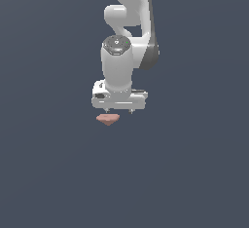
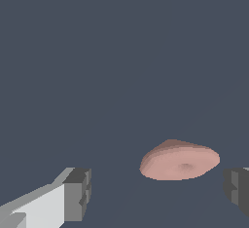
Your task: Pick up the object and move it to a goal position.
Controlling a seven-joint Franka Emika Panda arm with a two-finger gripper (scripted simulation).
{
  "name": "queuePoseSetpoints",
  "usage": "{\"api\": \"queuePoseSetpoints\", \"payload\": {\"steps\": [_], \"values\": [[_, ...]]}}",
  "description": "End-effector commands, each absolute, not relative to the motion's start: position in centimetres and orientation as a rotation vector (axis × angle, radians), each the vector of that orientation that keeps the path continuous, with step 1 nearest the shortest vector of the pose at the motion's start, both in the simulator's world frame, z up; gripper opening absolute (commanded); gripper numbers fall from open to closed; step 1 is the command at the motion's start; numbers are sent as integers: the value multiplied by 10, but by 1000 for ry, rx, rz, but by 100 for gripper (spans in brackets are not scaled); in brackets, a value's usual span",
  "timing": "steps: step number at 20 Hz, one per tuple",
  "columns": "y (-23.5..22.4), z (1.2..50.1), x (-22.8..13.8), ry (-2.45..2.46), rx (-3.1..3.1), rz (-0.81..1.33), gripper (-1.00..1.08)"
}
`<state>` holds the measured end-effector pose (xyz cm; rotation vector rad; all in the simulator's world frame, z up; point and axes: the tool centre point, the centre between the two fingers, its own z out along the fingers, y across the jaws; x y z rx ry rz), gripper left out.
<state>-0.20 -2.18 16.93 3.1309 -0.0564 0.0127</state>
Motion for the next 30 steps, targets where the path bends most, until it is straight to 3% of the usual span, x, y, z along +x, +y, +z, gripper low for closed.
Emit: {"api": "queuePoseSetpoints", "payload": {"steps": [1, 30], "values": [[-22, 169, -2, -56, 3131, 13, 100], [-54, 186, 2, -152, 3122, 44, 100]]}}
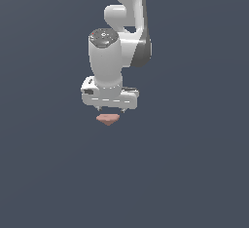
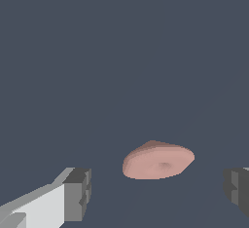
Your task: Pick up the object and move it to a goal position.
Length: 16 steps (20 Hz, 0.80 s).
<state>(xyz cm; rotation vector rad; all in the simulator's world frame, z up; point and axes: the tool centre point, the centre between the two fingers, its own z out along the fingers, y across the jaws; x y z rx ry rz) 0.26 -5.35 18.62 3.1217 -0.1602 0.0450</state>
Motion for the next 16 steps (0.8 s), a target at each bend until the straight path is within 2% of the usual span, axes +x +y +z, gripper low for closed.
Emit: {"api": "queuePoseSetpoints", "payload": {"steps": [1, 16], "values": [[-54, 185, 2, -142, 3122, 44, 100], [-63, 164, -4, 231, 3110, 28, 100]]}}
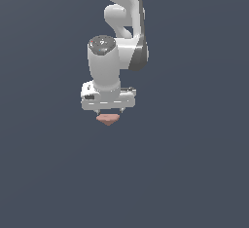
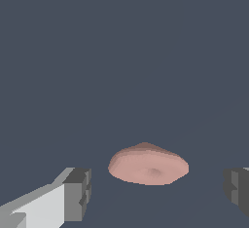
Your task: Pick up the object and move it to a goal position.
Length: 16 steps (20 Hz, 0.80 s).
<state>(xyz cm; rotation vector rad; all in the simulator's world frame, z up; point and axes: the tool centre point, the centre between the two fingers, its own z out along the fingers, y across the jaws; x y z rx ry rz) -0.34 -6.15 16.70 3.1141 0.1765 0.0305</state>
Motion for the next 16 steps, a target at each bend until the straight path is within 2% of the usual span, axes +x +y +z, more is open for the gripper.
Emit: {"api": "queuePoseSetpoints", "payload": {"steps": [1, 16], "values": [[-64, 162, -5, 271, 3106, 26, 100], [-75, 129, -18, 865, 2996, 4, 100]]}}
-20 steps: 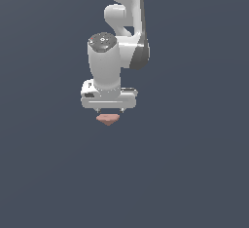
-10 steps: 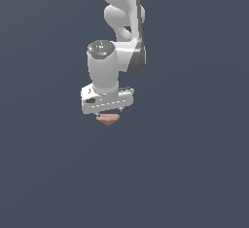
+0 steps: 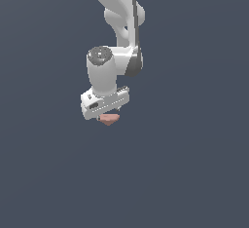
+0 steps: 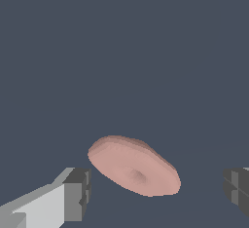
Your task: Pick up the object and move it to a goal position.
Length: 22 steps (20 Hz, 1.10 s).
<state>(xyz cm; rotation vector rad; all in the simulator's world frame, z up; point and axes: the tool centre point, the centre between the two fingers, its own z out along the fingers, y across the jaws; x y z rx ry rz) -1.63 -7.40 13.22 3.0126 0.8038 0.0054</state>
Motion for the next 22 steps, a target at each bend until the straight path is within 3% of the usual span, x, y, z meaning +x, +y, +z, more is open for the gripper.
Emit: {"api": "queuePoseSetpoints", "payload": {"steps": [1, 22], "values": [[-76, 127, -19, 904, 2985, 3, 100], [-85, 87, -38, 1656, 2663, -4, 100]]}}
